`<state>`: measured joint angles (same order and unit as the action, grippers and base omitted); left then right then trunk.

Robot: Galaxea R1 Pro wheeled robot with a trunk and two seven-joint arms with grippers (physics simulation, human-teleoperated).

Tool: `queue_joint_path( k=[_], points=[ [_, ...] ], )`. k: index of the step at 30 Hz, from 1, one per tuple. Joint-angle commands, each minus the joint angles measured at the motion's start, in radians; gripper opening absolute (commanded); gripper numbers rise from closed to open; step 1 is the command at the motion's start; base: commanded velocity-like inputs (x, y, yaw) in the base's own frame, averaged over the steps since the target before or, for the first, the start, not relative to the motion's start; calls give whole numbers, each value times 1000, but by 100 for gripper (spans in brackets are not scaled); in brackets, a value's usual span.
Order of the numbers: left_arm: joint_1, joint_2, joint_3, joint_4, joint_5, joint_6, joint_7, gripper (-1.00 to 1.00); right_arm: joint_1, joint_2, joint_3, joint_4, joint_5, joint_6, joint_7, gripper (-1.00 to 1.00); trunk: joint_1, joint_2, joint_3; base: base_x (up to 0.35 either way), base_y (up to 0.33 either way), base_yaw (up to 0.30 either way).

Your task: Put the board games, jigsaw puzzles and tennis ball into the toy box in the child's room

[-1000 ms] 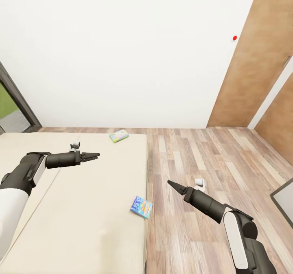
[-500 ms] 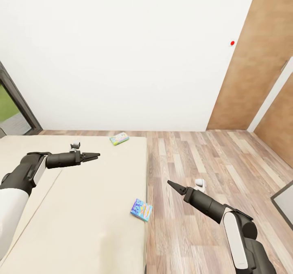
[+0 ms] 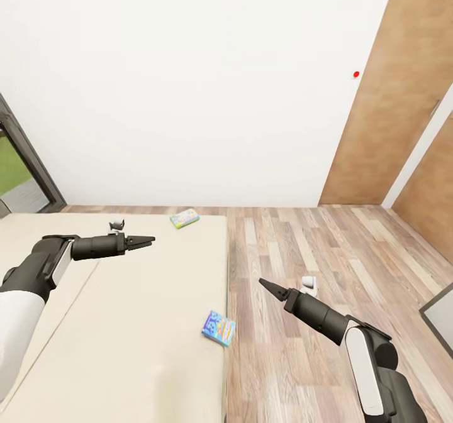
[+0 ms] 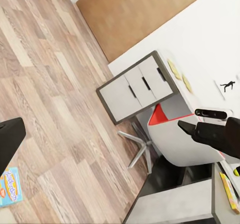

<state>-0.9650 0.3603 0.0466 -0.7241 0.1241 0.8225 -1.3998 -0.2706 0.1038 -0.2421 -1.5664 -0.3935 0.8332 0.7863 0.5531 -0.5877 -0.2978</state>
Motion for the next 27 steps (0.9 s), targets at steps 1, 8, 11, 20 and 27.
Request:
queue_joint_path(
  k=[1, 8, 11, 20, 27],
  points=[
    [-1, 0, 0, 0, 2, 10, -2, 100, -1, 1, -2, 0, 0, 5, 4, 100, 0, -1, 0, 0, 0, 0],
    [0, 0, -1, 0, 2, 10, -2, 100, -1, 2, 0, 0, 0, 5, 4, 100, 0, -1, 12, 0, 0, 0],
    [0, 0, -1, 0, 2, 10, -2, 100, -1, 2, 0, 0, 0, 5, 4, 100, 0, -1, 17, 0, 0, 0],
    [0, 1, 1, 0, 2, 10, -3, 100, -1, 2, 0, 0, 1, 4, 4, 100, 0, -1, 32, 0, 0, 0],
    [0, 1, 2, 0, 2, 10, -4, 100, -1, 3, 0, 1, 1, 4, 3, 100, 0, -1, 43, 0, 0, 0]
  ],
)
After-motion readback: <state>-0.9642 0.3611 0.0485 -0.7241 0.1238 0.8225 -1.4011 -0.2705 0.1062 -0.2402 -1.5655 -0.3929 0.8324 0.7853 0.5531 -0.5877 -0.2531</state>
